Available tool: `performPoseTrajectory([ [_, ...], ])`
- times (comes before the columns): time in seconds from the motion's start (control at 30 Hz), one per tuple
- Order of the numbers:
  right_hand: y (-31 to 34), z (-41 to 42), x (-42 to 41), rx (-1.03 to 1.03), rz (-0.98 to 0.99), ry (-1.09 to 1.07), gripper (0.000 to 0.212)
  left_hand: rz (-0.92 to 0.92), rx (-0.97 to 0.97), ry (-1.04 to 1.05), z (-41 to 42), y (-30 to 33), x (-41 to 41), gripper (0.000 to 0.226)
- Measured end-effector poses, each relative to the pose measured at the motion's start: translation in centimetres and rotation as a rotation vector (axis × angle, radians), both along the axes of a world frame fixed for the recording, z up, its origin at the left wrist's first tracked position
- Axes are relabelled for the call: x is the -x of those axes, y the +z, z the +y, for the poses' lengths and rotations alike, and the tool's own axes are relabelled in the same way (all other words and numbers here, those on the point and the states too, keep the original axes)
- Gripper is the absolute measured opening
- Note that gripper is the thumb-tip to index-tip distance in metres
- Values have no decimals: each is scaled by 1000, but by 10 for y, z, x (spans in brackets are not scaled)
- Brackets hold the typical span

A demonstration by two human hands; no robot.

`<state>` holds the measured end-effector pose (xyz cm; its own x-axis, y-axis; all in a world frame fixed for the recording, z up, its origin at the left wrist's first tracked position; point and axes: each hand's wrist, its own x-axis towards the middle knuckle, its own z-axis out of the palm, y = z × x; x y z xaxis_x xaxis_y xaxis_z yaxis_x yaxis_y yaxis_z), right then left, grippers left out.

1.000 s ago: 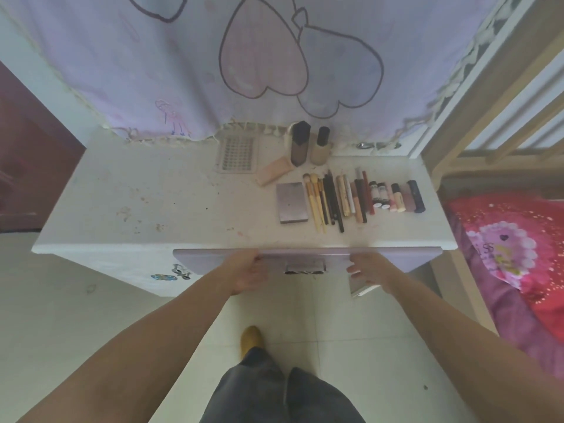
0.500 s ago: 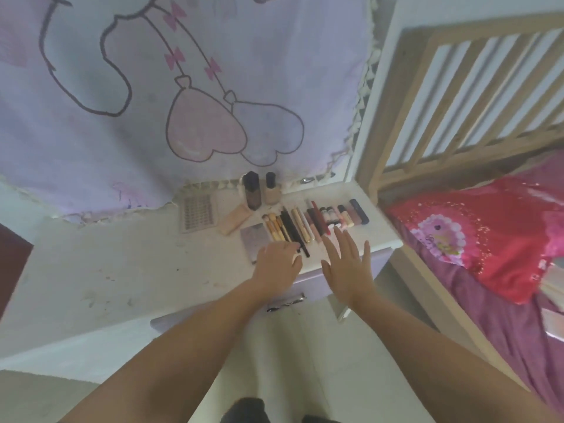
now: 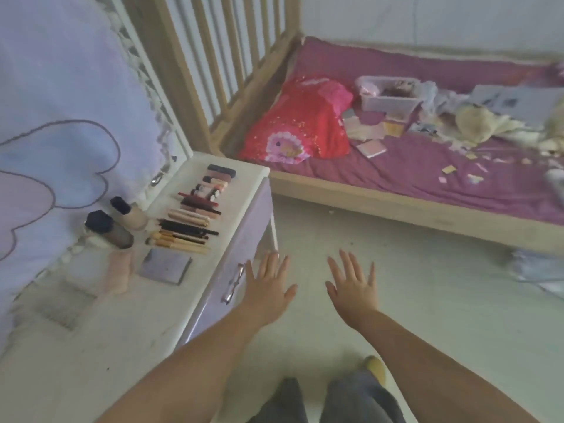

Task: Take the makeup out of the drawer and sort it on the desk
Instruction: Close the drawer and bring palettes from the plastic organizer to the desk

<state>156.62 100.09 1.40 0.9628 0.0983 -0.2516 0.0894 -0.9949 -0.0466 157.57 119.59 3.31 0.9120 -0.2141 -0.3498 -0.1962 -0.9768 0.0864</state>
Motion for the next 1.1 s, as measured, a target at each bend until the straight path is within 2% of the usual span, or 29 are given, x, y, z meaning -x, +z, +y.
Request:
performPoseTrajectory([
  [0.2, -8, -45, 117, -7, 152, -419, 81, 105, -20, -380, -74, -5, 52, 64],
  [0.33, -13, -81, 203, -37, 102, -636, 108, 114, -7, -601, -133, -2, 101, 65],
  [0.57, -2, -129, 388, -37, 97, -997, 72, 107, 11, -938, -236, -6, 239, 66],
  [0.6, -1, -134, 419, -39, 94, -1040, 71, 106, 7, -985, -248, -7, 266, 67],
  [0.73, 0, -143, 534, -52, 66, -1218, 98, 105, -28, -1183, -284, -9, 377, 66],
  [0.77, 2, -144, 560, -70, 50, -1263, 93, 101, -31, -1229, -294, -9, 403, 66],
  [0.83, 7, -148, 594, -105, 51, -1335, 64, 106, -29, -1291, -309, -8, 441, 66],
  [0.87, 9, -151, 619, -114, 49, -1383, 57, 112, -22, -1335, -320, -7, 468, 66],
  [1.1, 12, -173, 739, -154, 19, -1649, 55, 136, -25, -1541, -381, -5, 586, 66],
])
